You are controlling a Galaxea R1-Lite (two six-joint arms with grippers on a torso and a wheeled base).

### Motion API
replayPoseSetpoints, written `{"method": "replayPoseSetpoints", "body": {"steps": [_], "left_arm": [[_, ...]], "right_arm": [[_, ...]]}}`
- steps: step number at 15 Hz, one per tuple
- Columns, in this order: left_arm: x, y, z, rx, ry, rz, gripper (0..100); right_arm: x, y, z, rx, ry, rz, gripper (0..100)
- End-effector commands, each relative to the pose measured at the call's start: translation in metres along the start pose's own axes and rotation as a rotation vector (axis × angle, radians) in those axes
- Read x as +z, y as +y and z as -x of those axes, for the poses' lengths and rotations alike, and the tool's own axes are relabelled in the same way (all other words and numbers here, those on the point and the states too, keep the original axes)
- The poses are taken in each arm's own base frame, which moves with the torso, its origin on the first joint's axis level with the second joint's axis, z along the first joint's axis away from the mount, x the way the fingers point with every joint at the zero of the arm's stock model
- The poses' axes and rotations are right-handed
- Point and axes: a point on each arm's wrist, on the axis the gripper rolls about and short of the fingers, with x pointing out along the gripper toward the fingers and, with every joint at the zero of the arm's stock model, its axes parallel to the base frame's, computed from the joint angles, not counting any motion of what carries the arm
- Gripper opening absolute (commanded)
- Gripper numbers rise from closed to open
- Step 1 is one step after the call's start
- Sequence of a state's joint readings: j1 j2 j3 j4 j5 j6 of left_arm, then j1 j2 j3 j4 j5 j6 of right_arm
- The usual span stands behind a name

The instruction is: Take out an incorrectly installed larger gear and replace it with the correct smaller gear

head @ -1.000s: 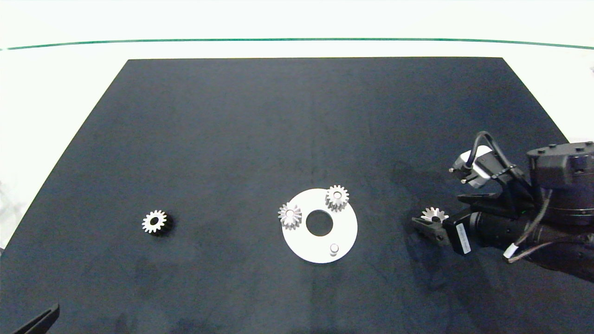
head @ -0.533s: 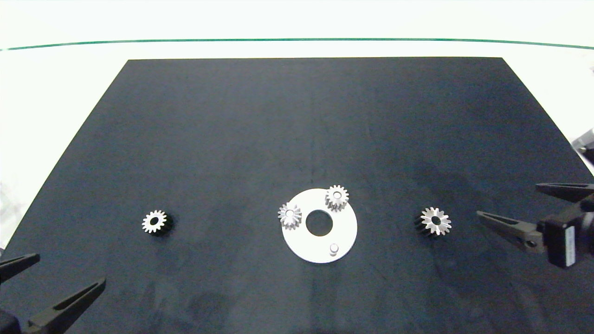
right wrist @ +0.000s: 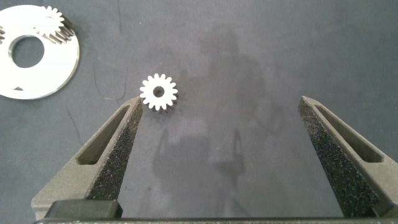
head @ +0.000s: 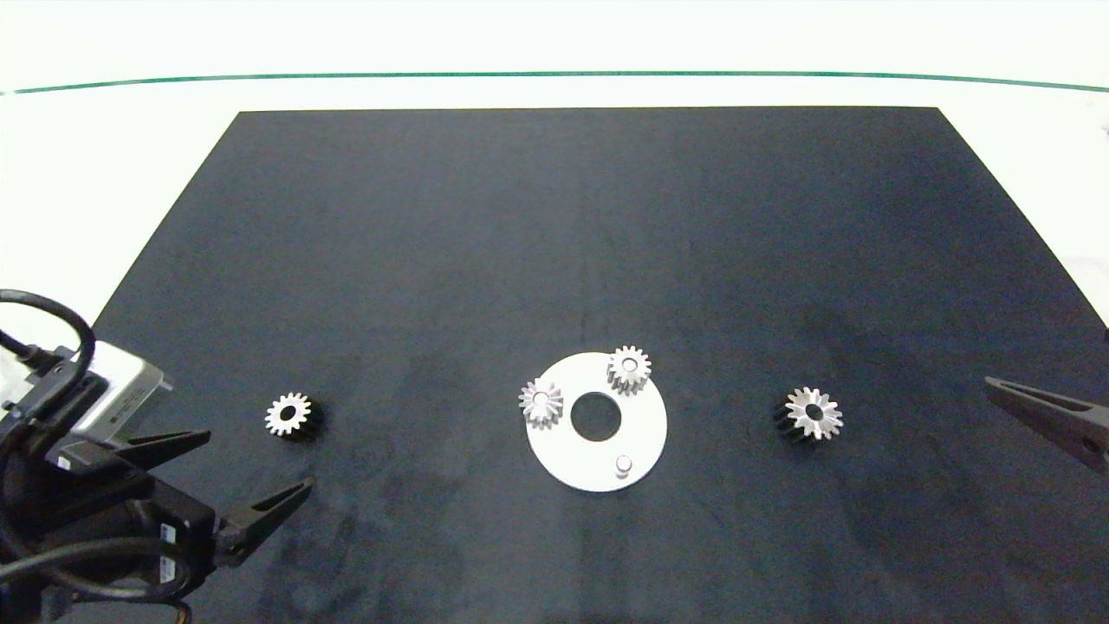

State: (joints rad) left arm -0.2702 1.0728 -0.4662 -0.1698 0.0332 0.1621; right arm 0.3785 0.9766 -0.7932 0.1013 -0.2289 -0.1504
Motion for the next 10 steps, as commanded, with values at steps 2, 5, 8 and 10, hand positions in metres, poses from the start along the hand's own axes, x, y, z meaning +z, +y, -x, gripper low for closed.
{"method": "replayPoseSetpoints", "body": {"steps": [2,5,8,10], "left_arm": [[0.011,0.006,-0.025,0.017,0.06,0.018,100],[0.014,0.01,-0.038,0.029,0.087,0.086,100],[0.012,0.013,-0.047,0.036,0.116,0.099,100],[0.014,0.014,-0.054,0.038,0.103,0.107,100]], "right_arm": [[0.0,0.0,0.001,-0.001,-0.004,-0.001,100],[-0.001,-0.001,0.004,-0.002,-0.008,-0.002,100],[-0.002,-0.001,0.005,-0.001,-0.008,-0.003,100],[-0.002,-0.001,0.005,-0.001,-0.008,-0.003,100]]}}
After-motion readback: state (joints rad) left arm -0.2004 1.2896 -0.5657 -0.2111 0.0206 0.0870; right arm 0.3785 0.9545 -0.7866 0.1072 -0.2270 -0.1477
